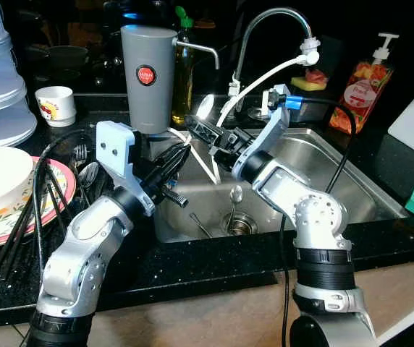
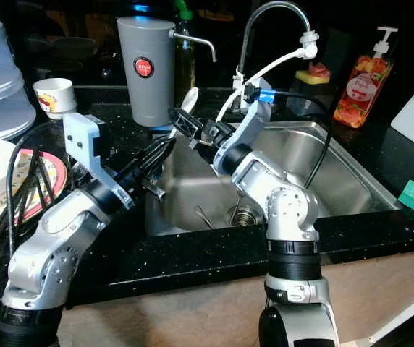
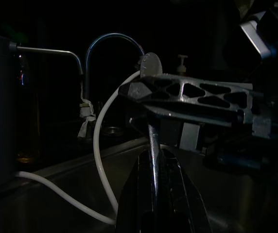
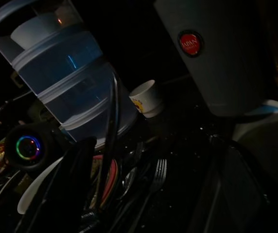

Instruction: Kitchen organization

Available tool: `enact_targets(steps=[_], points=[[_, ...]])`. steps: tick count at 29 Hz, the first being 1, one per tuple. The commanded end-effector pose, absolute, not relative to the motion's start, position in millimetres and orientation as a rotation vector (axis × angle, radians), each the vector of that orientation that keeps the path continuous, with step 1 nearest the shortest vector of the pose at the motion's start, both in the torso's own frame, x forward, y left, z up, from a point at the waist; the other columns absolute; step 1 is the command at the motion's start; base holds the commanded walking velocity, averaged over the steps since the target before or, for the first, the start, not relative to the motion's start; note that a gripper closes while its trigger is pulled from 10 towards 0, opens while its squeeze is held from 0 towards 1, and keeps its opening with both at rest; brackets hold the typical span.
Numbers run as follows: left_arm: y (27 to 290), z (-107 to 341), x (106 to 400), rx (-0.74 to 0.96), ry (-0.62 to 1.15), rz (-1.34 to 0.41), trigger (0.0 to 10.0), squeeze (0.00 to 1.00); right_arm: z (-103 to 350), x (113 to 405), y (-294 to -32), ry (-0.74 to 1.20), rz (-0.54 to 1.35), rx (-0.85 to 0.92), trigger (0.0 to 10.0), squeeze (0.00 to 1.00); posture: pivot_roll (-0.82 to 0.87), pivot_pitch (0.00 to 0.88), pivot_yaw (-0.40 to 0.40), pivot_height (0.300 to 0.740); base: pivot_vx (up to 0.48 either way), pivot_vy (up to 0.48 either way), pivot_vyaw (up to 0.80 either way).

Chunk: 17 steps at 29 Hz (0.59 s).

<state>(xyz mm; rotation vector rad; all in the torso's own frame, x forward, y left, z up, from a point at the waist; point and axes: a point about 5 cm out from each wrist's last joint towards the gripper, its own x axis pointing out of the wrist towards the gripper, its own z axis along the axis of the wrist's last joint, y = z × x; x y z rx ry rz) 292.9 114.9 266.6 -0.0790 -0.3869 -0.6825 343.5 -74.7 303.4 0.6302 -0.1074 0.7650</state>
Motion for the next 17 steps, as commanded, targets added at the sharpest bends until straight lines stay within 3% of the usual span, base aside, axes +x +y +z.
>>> enact_targets(steps=[1, 7, 8, 17], points=[[110.9, 266.1, 289.6, -0.081, -0.383, -0.71, 10.0, 0.0, 304.4, 344.9, -78.4, -0.122, 0.751, 0.644, 8.4, 0.0, -0.03, 0.032, -0.061, 0.74, 0.0, 0.0, 0.0], [110.9, 266.1, 289.6, -0.081, -0.383, -0.71, 10.0, 0.0, 304.4, 344.9, -78.4, -0.122, 0.751, 0.644, 8.4, 0.0, -0.03, 0.032, -0.061, 0.74, 0.0, 0.0, 0.0], [110.9, 265.8, 289.6, -0.079, -0.382, -0.71, 10.0, 0.0, 304.6, 345.2, -78.6, -0.122, 0.752, 0.653, 0.0, 0.0, -0.03, 0.031, -0.062, 0.74, 0.0, 0.0, 0.0], [113.2, 265.9, 290.2, -0.08, -0.38, -0.697, 10.0, 0.0, 306.6, 346.7, -81.5, -0.129, 0.753, 0.707, 0.0, 0.0, -0.03, 0.04, -0.061, 0.74, 0.0, 0.0, 0.0]])
